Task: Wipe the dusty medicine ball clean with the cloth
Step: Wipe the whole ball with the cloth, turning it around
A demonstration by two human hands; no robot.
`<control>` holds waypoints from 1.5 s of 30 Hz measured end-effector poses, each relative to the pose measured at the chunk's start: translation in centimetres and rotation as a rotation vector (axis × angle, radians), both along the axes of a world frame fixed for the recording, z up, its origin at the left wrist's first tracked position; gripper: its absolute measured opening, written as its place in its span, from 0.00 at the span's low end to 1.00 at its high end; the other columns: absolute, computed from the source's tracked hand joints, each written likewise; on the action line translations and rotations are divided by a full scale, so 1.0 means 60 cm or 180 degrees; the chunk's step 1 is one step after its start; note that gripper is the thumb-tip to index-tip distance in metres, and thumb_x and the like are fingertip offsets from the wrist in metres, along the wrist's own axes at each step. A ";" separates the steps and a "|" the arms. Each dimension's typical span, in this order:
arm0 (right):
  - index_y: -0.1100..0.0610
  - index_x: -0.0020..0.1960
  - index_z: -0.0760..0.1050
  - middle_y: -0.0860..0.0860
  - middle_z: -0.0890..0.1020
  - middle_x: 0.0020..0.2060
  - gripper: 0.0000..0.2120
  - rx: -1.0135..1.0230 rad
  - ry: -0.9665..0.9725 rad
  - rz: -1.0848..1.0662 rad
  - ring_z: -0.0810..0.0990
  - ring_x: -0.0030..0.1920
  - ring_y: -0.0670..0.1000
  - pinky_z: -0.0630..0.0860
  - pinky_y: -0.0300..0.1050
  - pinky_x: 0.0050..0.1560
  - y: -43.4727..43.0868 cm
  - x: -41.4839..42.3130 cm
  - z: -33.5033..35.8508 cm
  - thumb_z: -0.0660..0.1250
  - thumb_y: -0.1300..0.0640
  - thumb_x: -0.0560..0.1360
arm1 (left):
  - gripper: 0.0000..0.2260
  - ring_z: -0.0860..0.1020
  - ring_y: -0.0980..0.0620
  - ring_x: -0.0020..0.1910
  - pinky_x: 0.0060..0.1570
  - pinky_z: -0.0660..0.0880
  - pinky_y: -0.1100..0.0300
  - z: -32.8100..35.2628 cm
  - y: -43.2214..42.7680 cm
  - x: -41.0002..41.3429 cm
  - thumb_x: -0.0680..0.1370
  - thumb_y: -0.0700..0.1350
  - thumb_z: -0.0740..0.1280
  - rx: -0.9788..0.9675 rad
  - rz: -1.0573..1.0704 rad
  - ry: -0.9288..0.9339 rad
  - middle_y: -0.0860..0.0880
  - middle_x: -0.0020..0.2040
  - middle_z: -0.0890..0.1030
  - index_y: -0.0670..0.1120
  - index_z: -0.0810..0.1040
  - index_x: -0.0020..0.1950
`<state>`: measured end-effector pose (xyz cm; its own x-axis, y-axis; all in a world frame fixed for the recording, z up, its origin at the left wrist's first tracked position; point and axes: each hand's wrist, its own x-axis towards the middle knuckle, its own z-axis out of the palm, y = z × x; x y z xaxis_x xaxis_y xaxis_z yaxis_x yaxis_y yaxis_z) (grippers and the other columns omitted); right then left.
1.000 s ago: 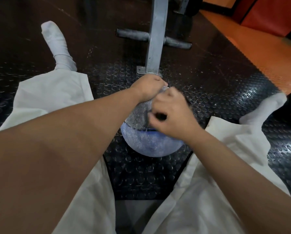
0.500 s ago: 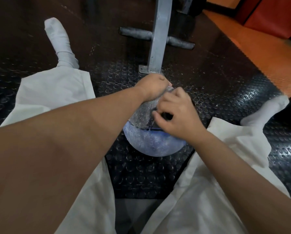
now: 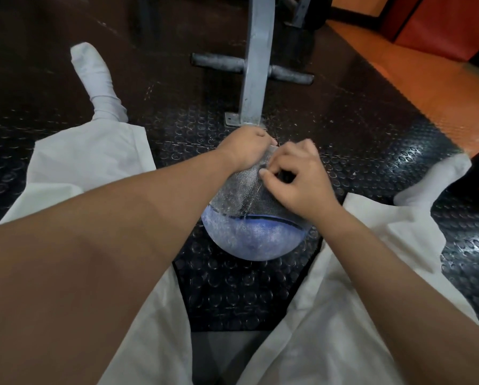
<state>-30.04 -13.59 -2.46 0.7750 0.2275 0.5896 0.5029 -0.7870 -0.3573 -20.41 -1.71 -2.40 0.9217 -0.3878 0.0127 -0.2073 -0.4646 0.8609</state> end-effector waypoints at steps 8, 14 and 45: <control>0.57 0.33 0.79 0.48 0.79 0.36 0.12 -0.1120 -0.0286 0.0989 0.71 0.40 0.54 0.66 0.48 0.41 0.022 -0.036 -0.019 0.66 0.54 0.73 | 0.12 0.79 0.53 0.55 0.59 0.72 0.60 -0.007 0.011 -0.007 0.80 0.42 0.59 -0.0177 0.0070 0.0080 0.51 0.54 0.83 0.51 0.82 0.48; 0.53 0.32 0.76 0.44 0.78 0.36 0.08 0.0727 0.0501 -0.0286 0.77 0.44 0.52 0.64 0.33 0.54 -0.021 0.023 0.010 0.71 0.54 0.69 | 0.13 0.79 0.51 0.54 0.56 0.73 0.56 0.000 0.015 -0.012 0.80 0.43 0.58 -0.0070 0.0165 0.0033 0.50 0.55 0.83 0.50 0.83 0.52; 0.59 0.33 0.77 0.47 0.75 0.33 0.10 0.0507 0.0417 -0.0799 0.71 0.44 0.55 0.70 0.51 0.48 0.015 0.012 0.013 0.71 0.58 0.71 | 0.11 0.74 0.55 0.35 0.35 0.67 0.59 0.005 0.017 -0.030 0.80 0.44 0.58 0.0019 0.0290 -0.0042 0.55 0.42 0.80 0.49 0.81 0.50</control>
